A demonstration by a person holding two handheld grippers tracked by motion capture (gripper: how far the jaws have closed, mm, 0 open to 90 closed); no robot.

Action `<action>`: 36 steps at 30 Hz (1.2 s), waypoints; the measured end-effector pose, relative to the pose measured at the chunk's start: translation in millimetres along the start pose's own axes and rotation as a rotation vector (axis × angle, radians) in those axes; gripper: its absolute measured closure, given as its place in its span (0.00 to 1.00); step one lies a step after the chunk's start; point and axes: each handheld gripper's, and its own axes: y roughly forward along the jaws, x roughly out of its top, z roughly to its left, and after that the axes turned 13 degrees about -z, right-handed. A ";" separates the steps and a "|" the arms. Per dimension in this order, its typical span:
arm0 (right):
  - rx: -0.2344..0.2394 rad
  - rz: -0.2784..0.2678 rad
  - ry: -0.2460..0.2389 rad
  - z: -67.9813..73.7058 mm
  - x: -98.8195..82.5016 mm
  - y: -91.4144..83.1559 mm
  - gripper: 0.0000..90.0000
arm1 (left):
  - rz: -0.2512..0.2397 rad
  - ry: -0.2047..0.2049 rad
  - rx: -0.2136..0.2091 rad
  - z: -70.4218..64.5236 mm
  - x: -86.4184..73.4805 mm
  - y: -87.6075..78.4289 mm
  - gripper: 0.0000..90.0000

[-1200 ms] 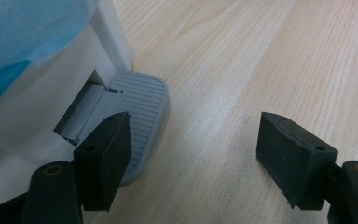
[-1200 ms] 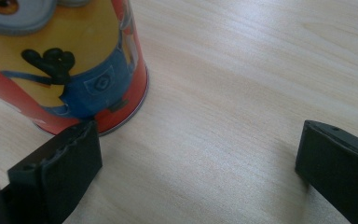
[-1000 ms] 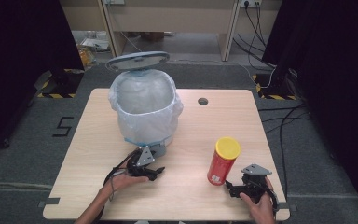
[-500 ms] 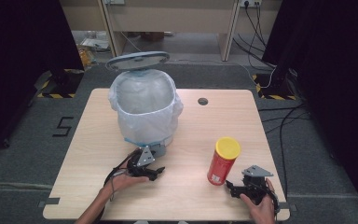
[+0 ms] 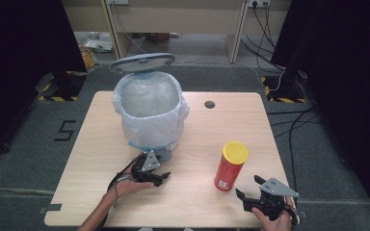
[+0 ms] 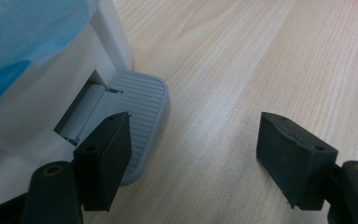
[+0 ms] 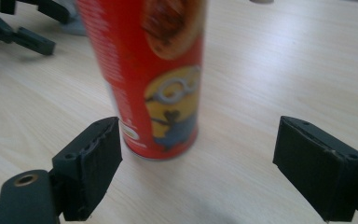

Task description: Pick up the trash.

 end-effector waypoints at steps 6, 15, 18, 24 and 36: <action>0.030 -0.043 -0.030 12.3 10.1 6.3 0.17 | 0.000 0.001 -0.001 0.1 0.0 0.0 0.29; 0.072 -0.070 -0.010 16.1 13.0 24.2 0.17 | 0.000 0.001 -0.001 0.1 0.0 0.0 0.29; 0.076 -0.091 -0.012 15.6 13.7 31.2 0.18 | 0.000 0.001 -0.002 0.2 0.0 -0.1 0.29; 0.085 -0.099 0.001 13.0 8.3 49.3 0.19 | -0.001 0.002 -0.002 0.3 -0.1 -0.1 0.29; 0.048 -0.133 -0.010 12.1 8.5 58.3 0.27 | -0.001 0.002 -0.001 0.3 -0.1 -0.1 0.29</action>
